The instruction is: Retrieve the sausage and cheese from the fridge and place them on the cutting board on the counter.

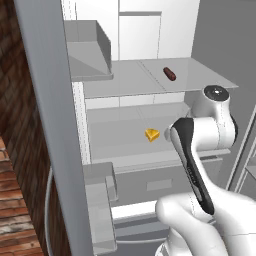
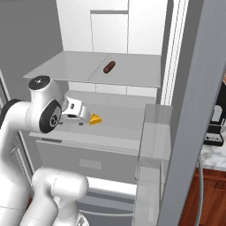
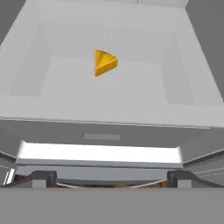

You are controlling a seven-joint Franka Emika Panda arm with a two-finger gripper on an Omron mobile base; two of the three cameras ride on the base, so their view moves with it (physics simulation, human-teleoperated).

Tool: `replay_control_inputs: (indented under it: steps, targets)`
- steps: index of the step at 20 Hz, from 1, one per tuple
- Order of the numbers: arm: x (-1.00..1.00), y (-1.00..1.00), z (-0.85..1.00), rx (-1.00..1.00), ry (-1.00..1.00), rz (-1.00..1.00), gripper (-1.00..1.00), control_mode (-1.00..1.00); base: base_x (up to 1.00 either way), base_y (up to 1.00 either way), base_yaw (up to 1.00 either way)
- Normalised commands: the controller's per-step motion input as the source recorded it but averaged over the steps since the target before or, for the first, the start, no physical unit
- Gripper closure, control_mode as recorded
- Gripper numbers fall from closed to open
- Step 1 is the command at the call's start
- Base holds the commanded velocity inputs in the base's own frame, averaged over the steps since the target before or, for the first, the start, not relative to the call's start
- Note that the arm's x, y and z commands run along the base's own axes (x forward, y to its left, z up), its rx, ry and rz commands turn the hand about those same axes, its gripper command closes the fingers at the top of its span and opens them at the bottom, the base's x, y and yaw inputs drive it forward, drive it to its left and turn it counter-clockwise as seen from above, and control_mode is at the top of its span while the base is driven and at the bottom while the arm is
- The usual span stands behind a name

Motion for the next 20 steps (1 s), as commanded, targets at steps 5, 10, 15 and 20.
replay_control_inputs:
  steps: [5, 10, 15, 20]
  targets:
    - [0.40, 0.20, -0.13, 0.05, -0.06, -0.10, -1.00, -1.00, 0.00, 0.00, 0.00]
    - [0.22, 0.15, -0.19, 0.04, 0.01, -0.05, -1.00, -1.00, 0.00, 0.00, 0.00]
    - [0.18, 0.00, -0.35, 0.04, 0.09, 0.00, -1.00, -1.00, 0.00, 0.00, 0.00]
    - [0.55, 0.00, -0.29, 0.01, 0.05, 0.00, -1.00, -1.00, 0.00, 0.00, 0.00]
